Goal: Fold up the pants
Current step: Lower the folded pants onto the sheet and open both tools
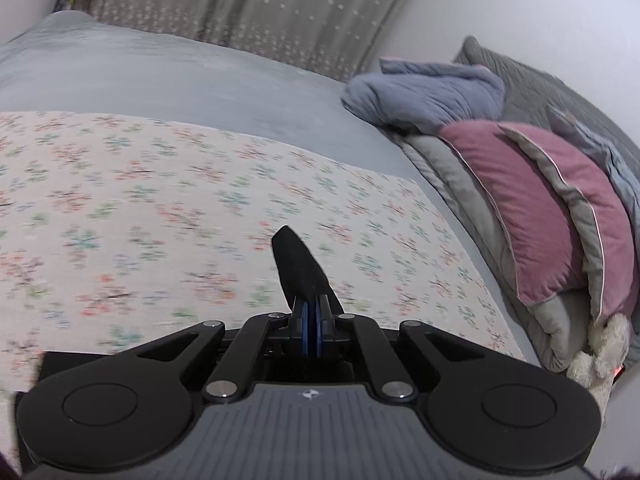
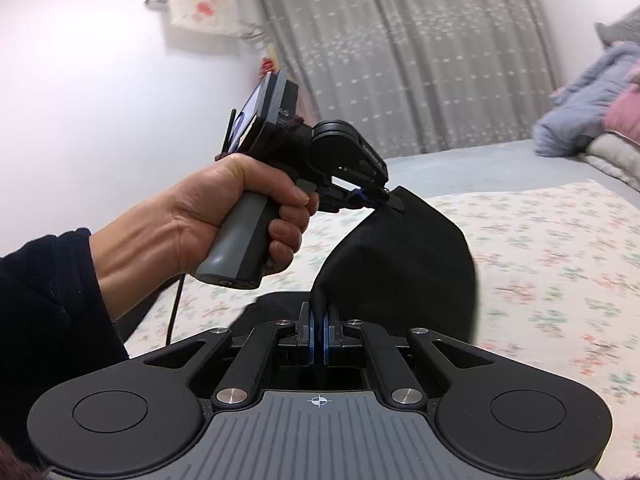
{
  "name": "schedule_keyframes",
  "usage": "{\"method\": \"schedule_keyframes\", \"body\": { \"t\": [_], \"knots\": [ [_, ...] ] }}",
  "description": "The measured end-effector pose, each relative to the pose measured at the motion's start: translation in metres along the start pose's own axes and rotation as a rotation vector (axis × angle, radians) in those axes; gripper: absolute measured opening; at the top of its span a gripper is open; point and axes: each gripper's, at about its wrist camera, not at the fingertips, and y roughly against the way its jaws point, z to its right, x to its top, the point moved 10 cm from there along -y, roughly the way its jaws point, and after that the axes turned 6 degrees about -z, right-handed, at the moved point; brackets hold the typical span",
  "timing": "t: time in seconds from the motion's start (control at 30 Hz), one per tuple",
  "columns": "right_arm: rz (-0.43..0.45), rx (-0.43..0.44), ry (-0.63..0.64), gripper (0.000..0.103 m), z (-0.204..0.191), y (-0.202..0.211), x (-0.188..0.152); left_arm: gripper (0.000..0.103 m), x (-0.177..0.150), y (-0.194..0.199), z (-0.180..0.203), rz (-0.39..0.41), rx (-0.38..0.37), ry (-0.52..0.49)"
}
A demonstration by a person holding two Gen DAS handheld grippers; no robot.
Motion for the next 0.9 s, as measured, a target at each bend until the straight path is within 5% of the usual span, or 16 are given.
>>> {"method": "schedule_keyframes", "body": {
  "t": [0.3, 0.5, 0.63, 0.9],
  "knots": [
    [-0.111, 0.065, 0.175, 0.003, -0.09, -0.082, -0.019, 0.0, -0.011, 0.04, -0.108, 0.058, 0.027, 0.1],
    [-0.224, 0.075, 0.294, 0.003, -0.117, -0.124, -0.056, 0.0, -0.044, 0.028, -0.178, 0.01, 0.085, 0.219],
    [-0.226, 0.065, 0.411, 0.003, -0.131, -0.128, -0.074, 0.0, -0.048, 0.034, -0.187, 0.03, 0.079, 0.245],
    [-0.285, 0.084, 0.407, 0.012, -0.137, -0.134, -0.091, 0.0, -0.071, 0.026, -0.199, 0.012, 0.167, 0.202]
  ]
}}
